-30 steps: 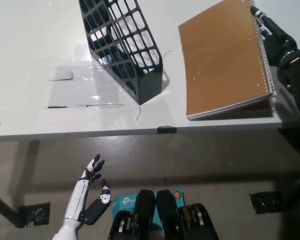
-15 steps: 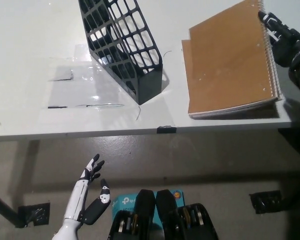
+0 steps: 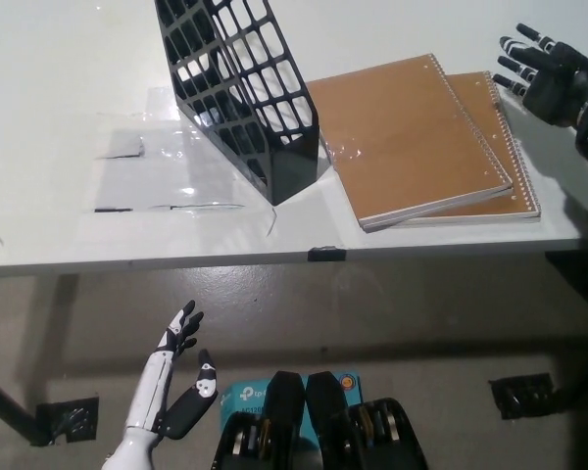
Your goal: Use the right hand to pick up a book from the book holder on the left side and put it on another book on the right side
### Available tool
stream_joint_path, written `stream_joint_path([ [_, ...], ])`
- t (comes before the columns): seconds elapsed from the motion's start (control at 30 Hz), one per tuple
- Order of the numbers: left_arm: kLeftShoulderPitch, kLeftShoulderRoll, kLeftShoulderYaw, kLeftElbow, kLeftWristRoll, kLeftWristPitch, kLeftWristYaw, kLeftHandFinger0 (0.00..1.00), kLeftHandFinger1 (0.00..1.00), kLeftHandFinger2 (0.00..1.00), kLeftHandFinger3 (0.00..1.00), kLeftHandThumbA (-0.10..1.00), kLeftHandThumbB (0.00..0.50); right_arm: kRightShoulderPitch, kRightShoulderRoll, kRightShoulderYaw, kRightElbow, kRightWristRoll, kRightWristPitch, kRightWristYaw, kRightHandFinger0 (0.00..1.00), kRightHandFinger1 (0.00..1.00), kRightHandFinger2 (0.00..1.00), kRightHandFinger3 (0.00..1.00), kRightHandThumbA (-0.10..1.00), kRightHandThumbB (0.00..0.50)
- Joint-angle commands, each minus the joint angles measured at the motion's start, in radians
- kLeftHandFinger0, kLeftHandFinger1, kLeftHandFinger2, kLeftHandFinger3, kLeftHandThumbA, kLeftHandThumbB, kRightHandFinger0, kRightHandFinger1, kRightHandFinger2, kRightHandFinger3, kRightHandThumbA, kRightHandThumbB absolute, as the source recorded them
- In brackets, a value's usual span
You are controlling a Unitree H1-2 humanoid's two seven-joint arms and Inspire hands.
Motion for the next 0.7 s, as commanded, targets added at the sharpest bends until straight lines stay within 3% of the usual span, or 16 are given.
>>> stream_joint_path([
  [0.0,-0.010,0.005,0.000,-0.014,-0.007,-0.030,0.020,0.93,0.94,0.92,1.00,0.17,0.120,-0.054,-0.057,0.020,-0.044,-0.037,-0.104,0.050,1.00,1.00,1.00,1.00,0.55,0.313],
  [0.07,-0.011,0.006,0.001,-0.018,-0.004,-0.024,0.021,0.93,0.95,0.92,1.00,0.18,0.122,-0.049,-0.056,-0.001,-0.080,-0.029,-0.167,-0.003,1.00,1.00,1.00,1.00,0.49,0.303],
  [0.1,-0.012,0.006,0.001,-0.018,-0.002,-0.023,0.022,0.93,0.95,0.92,1.00,0.18,0.124,-0.044,-0.059,0.014,-0.102,-0.051,-0.205,-0.010,1.00,1.00,1.00,1.00,0.54,0.276],
  [0.2,-0.018,0.008,0.002,-0.013,0.000,-0.034,0.027,0.93,0.94,0.92,1.00,0.17,0.121,-0.004,-0.051,-0.007,-0.294,-0.053,-0.263,-0.055,1.00,1.00,1.00,1.00,0.59,0.265],
  [0.23,-0.026,0.010,0.004,-0.015,0.000,-0.027,0.025,0.94,0.95,0.92,1.00,0.18,0.119,0.032,-0.045,0.006,-0.439,-0.080,-0.256,-0.078,1.00,1.00,1.00,1.00,0.62,0.300],
  [0.37,-0.055,0.010,0.007,-0.005,-0.003,-0.024,0.026,0.95,0.96,0.93,1.00,0.21,0.115,0.188,-0.009,0.034,-1.032,-0.113,-0.093,-0.105,1.00,1.00,1.00,1.00,0.62,0.300],
  [0.43,-0.081,0.017,0.008,0.004,0.001,-0.030,0.028,1.00,0.98,0.96,1.00,0.35,0.081,0.257,0.003,0.058,-1.310,-0.088,-0.028,-0.075,1.00,1.00,1.00,1.00,0.60,0.340],
  [0.5,-0.097,0.023,0.008,0.006,-0.004,-0.037,0.020,1.00,1.00,1.00,1.00,0.53,0.062,0.331,0.014,0.083,-1.539,-0.080,0.017,-0.068,1.00,1.00,1.00,1.00,0.63,0.322],
  [0.53,-0.103,0.026,0.008,0.003,-0.011,-0.036,0.013,1.00,1.00,1.00,1.00,0.65,0.070,0.375,0.020,0.096,-1.638,-0.069,0.009,-0.052,1.00,1.00,1.00,1.00,0.64,0.294],
  [0.6,-0.117,0.032,0.010,0.005,-0.024,-0.043,0.004,1.00,1.00,1.00,1.00,0.75,0.073,0.449,0.033,0.115,-1.795,-0.045,0.026,-0.045,1.00,1.00,1.00,1.00,0.64,0.295],
  [0.67,-0.133,0.035,0.013,0.015,-0.041,-0.051,-0.004,1.00,1.00,1.00,1.00,0.91,0.111,0.521,0.061,0.141,-1.934,0.045,0.047,-0.040,1.00,1.00,1.00,1.00,0.60,0.269],
])
